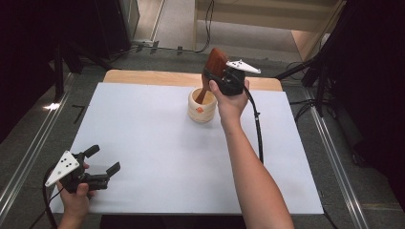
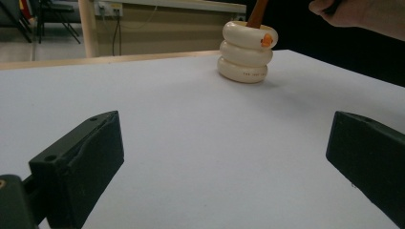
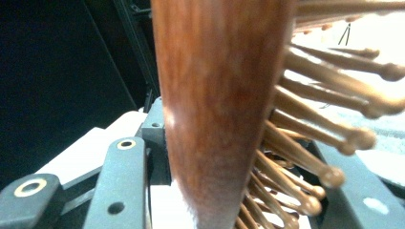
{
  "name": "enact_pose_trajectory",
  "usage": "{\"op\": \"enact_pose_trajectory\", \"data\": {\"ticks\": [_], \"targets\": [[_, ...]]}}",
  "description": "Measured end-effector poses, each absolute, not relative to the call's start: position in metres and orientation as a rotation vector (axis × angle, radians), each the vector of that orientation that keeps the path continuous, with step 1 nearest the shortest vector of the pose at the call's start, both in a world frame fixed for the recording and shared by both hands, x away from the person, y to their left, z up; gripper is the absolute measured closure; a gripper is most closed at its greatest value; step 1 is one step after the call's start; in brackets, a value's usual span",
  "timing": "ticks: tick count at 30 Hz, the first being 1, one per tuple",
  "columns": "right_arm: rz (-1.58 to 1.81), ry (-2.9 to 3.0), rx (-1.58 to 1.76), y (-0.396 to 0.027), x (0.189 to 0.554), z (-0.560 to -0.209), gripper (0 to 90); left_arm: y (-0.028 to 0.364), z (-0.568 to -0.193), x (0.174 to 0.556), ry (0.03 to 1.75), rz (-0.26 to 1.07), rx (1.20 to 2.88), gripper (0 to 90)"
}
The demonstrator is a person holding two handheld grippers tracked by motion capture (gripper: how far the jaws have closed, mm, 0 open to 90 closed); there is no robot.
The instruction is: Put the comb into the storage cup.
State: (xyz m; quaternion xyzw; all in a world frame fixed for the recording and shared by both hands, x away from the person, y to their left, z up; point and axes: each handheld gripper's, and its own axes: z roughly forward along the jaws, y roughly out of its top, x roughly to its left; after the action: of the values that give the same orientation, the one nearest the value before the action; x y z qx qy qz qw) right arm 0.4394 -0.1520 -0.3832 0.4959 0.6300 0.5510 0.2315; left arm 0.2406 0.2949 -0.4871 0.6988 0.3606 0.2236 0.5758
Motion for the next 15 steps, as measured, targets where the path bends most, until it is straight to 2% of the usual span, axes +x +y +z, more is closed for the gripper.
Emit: {"op": "enact_pose_trajectory", "data": {"ticks": [15], "targets": [[1.491, 1.738, 1.429, -0.148, 0.444, -0.413, 50.7, 0.295, -0.487, 0.241, 0.841, 0.526, 1.641, 0.0]]}}
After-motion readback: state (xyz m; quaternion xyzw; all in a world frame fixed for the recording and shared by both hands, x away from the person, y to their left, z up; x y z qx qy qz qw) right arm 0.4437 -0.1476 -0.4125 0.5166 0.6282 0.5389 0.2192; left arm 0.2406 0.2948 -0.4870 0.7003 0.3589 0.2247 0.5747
